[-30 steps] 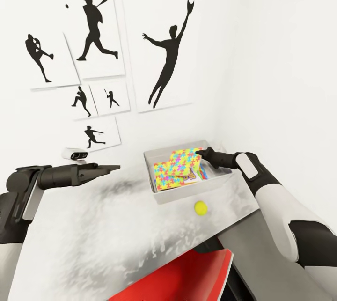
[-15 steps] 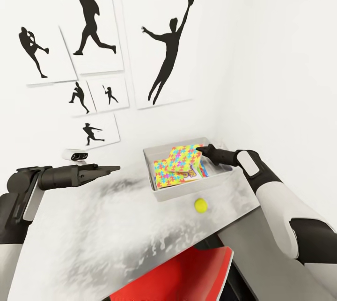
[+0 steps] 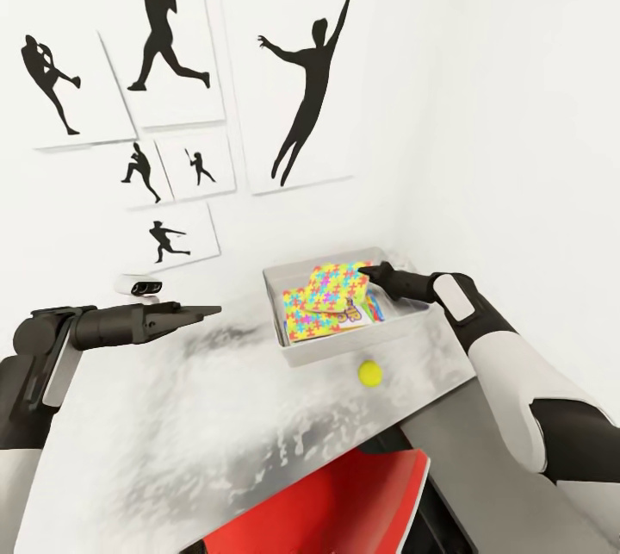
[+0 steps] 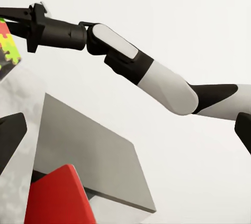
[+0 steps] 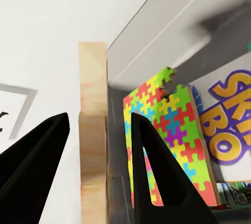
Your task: Put all the toys in the child's room - the three board games (two on the bed and one on the table), the two jigsaw puzzles on the table, and the tennis ball on the table - inside the toy box on the table in the child's room.
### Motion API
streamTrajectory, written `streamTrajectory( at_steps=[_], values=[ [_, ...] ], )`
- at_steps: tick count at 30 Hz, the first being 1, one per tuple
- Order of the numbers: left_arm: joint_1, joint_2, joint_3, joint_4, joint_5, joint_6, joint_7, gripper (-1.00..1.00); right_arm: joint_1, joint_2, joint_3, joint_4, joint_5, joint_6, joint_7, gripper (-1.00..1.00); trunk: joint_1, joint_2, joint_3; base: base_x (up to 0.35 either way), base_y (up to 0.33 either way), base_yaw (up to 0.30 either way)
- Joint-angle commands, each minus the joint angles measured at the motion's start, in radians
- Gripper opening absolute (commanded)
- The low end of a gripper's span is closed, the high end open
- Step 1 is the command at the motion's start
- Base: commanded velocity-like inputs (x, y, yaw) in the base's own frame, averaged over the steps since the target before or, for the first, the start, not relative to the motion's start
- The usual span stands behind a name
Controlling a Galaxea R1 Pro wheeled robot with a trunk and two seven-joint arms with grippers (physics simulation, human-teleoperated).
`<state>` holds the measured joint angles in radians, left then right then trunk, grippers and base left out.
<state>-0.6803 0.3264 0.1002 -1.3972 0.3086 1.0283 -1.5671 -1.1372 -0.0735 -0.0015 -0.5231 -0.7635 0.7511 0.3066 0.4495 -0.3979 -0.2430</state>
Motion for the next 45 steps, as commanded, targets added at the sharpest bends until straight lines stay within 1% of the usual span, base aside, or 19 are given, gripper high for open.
streamTrajectory(
  at_steps=[1,18,22,27,45],
  values=[
    [-0.001,0.0,0.0,0.0,0.0,0.01,-0.004,1.0,-0.001,0.0,0.0,0.0,0.001,0.003,0.004,-1.0,0.001,-0.002,-0.004,0.0,0.0,0.0],
    [-0.001,-0.001,0.0,0.0,0.0,0.009,-0.004,1.0,-0.001,-0.002,0.0,0.0,0.003,0.0,0.009,-1.0,0.001,-0.002,-0.031,0.0,0.0,0.0],
    [-0.001,-0.001,0.0,0.0,0.0,0.009,-0.004,1.0,-0.001,-0.002,0.0,0.0,0.002,-0.022,0.009,-1.0,0.001,-0.002,-0.037,0.0,0.0,0.0],
    [-0.001,-0.001,0.0,0.0,0.0,0.009,-0.004,1.0,-0.001,-0.002,0.0,0.0,0.002,-0.036,0.009,-1.0,0.001,-0.002,-0.038,0.0,0.0,0.0],
    [0.0,-0.001,0.0,0.0,0.0,0.006,-0.004,1.0,-0.001,-0.001,0.0,0.0,0.002,-0.042,0.011,-1.0,0.001,-0.002,-0.039,0.0,0.0,0.0]
  ],
)
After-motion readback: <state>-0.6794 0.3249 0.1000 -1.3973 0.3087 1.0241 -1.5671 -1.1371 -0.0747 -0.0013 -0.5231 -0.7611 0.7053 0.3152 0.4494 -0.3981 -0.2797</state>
